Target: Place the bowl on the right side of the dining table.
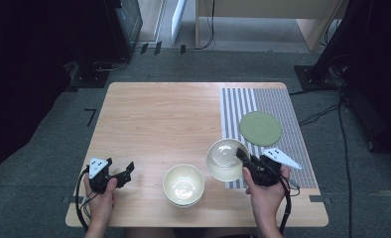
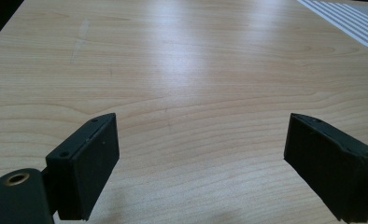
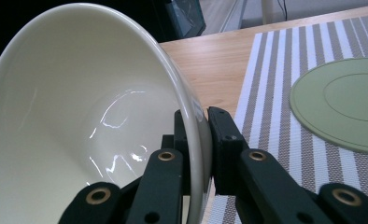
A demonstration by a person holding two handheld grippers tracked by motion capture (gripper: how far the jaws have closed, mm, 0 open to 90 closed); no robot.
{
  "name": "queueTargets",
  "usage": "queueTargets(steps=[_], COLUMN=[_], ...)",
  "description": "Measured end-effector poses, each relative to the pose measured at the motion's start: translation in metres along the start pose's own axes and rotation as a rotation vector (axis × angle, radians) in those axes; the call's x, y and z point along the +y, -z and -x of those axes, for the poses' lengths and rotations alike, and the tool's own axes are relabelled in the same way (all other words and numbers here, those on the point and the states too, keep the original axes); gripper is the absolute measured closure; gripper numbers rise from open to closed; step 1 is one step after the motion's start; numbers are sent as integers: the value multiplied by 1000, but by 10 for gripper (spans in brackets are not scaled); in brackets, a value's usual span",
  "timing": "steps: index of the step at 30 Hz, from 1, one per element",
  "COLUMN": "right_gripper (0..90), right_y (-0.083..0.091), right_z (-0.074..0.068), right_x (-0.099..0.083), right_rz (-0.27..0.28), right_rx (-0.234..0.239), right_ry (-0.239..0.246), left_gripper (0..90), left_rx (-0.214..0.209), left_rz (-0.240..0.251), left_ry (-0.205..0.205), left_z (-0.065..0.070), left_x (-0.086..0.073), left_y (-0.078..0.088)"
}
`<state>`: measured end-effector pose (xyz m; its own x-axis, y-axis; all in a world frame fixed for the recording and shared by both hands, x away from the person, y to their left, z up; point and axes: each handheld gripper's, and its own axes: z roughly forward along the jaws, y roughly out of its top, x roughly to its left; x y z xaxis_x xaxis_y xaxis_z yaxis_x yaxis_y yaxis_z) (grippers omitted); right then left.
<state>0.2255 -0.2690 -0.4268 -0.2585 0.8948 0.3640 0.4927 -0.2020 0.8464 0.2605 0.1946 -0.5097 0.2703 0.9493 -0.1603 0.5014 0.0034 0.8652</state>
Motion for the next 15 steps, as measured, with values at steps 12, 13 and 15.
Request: queueTargets(steps=[12,13,15], right_gripper=[835,835,835], right_y=[4,4,4], right_z=[15,16,18], right_x=[10,11,13], right_rz=[17,18,21], right_rx=[-38,-42,-46], right_ry=[-20,-21,-22], left_gripper=[99,99,99], left_rx=[12,13,13], left_rz=[6,6,6], left_ry=[-7,-8,-7], left_z=[2,2,2], left_x=[-1,-2,-2], left_y=[-1,-1,-1])
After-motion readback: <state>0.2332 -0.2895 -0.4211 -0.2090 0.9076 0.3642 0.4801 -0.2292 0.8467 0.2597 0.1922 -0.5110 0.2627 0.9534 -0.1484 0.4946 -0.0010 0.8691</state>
